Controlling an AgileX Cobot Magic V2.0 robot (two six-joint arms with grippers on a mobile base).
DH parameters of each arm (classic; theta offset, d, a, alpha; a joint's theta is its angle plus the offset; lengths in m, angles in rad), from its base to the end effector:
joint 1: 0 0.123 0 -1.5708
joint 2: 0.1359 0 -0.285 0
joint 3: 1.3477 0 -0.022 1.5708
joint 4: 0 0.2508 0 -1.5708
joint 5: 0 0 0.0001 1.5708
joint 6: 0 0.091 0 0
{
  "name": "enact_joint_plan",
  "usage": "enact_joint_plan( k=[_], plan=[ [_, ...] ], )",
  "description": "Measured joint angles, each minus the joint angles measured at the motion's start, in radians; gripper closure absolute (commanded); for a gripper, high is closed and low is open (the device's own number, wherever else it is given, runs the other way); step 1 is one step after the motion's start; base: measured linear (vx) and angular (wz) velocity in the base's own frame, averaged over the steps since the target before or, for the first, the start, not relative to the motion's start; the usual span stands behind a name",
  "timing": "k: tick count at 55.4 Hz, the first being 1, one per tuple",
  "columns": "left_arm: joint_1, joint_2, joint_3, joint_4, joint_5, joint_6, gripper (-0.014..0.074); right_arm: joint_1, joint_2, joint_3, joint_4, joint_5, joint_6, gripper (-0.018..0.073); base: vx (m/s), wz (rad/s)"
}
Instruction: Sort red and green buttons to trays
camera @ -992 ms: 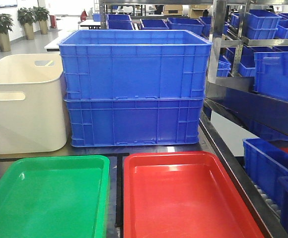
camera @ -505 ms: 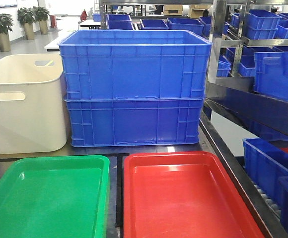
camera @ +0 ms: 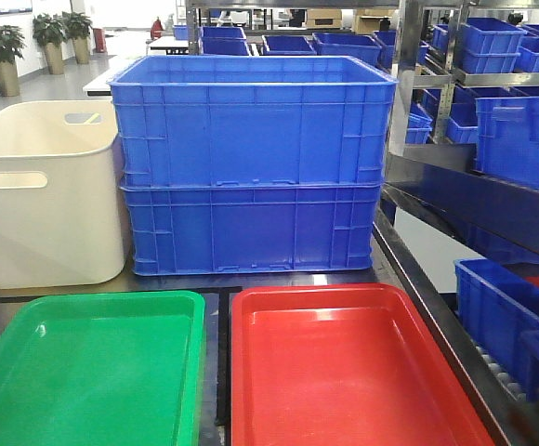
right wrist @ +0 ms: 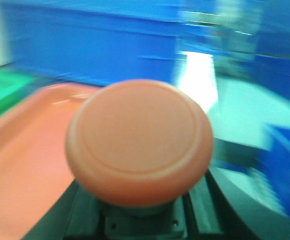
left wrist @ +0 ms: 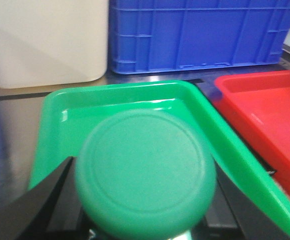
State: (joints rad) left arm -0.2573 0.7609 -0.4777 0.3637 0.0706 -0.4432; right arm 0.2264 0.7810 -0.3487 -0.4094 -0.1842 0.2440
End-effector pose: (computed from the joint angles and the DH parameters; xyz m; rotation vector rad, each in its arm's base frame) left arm 0.1556 -0.0385 0.2948 0.1448 1.8323 -0.2142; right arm 0.1539 0.0422 0.2691 -0.3871 1.7041 0.1129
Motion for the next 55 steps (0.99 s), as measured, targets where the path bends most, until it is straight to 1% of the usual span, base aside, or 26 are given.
enact_joint_plan(
  k=[6, 11, 16, 24, 32, 37, 44, 48, 55],
  plan=[
    [0.0, 0.112, 0.0, 0.0, -0.125, 0.0, 0.0598, 0.092, 0.18, -0.046, -0.037, -0.091, -0.001, 0.0565, 0.0, 0.0],
    [0.0, 0.205, -0.003, 0.003, -0.212, 0.003, 0.0598, 0.126, 0.327, -0.125, -0.04, -0.155, -0.002, 0.0565, 0.0, 0.0],
    [0.0, 0.309, -0.029, 0.006, -0.271, 0.033, 0.0596, 0.131, 0.469, -0.213, -0.04, -0.218, -0.002, 0.0565, 0.0, 0.0],
    [0.0, 0.485, -0.121, 0.007, -0.297, 0.114, 0.058, 0.131, 0.674, -0.342, -0.04, -0.294, -0.002, 0.0561, 0.0, 0.0],
    [0.0, 0.627, -0.197, 0.007, -0.315, 0.141, 0.0536, 0.131, 0.82, -0.414, -0.04, -0.342, -0.002, 0.0543, 0.0, 0.0],
    [0.0, 0.693, -0.212, 0.007, -0.336, 0.14, 0.0484, 0.131, 0.876, -0.432, -0.04, -0.349, -0.002, 0.0509, 0.0, 0.0],
    [0.0, 0.741, -0.212, 0.007, -0.35, 0.122, 0.0364, 0.131, 0.903, -0.435, -0.04, -0.349, -0.002, 0.0428, 0.0, 0.0],
    [-0.002, 0.754, -0.212, 0.007, -0.35, 0.108, 0.0261, 0.131, 0.904, -0.435, -0.04, -0.349, -0.002, 0.0351, 0.0, 0.0],
    [-0.005, 0.761, -0.212, 0.007, -0.356, 0.104, 0.0088, 0.131, 0.904, -0.435, -0.04, -0.349, -0.002, 0.0174, 0.0, 0.0]
  ],
)
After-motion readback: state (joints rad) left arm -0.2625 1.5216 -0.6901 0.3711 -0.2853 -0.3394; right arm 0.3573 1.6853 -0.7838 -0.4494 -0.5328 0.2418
